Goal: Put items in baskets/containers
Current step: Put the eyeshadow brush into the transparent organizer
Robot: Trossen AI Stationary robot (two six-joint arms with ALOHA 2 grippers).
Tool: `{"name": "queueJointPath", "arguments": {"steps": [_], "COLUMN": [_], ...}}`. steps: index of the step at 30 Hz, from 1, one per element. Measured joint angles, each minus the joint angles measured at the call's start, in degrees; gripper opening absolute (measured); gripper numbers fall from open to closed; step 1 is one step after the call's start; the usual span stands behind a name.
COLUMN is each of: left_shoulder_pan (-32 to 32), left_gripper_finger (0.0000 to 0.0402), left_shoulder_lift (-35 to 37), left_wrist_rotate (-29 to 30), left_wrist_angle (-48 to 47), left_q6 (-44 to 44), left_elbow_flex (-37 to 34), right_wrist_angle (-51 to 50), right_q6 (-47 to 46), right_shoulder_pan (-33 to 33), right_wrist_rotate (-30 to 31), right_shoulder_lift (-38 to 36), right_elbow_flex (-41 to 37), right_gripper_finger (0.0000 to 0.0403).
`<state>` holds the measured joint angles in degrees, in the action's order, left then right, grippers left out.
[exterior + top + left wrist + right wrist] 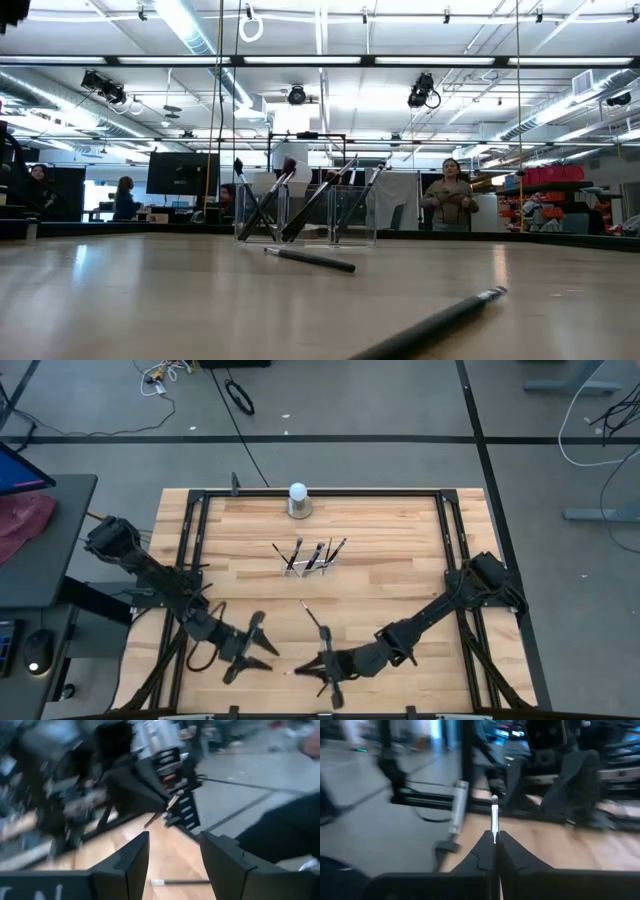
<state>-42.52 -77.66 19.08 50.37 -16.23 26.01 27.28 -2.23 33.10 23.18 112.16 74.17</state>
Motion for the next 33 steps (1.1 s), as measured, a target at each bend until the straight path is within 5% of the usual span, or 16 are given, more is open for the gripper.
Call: {"name": "queueJointPath", "arguments": {"steps": [4,14,33], "left_shoulder_pan": [-0.1,-0.1,0.8], "left_gripper_finger": [0.0195,0.0229,0.0014], "left_shoulder_lift": [-3.5,-10.9,-12.4], "left_wrist_rotate": [-3.3,-0.5,-7.8], "left_wrist_angle": [-1.3,-1.1,1.5], "left_q6": [-11.1,-13.4,-11.3], "left_elbow_flex": [5.0,14.2,15.7], "right_wrist_angle": [3.4,4.3,5.1], "right_q6": [1.0,2.3,1.4], "right_shoulder_pan": [0.2,0.1,0.3], "right_wrist_rotate": [-4.8,-5.8,-6.8], "right_shoulder_lift": [0.0,0.0,0.0], "right_elbow_flex": [0.0,0.0,0.2], "right_gripper_finger": [0.0005,0.0005,0.0006]}}
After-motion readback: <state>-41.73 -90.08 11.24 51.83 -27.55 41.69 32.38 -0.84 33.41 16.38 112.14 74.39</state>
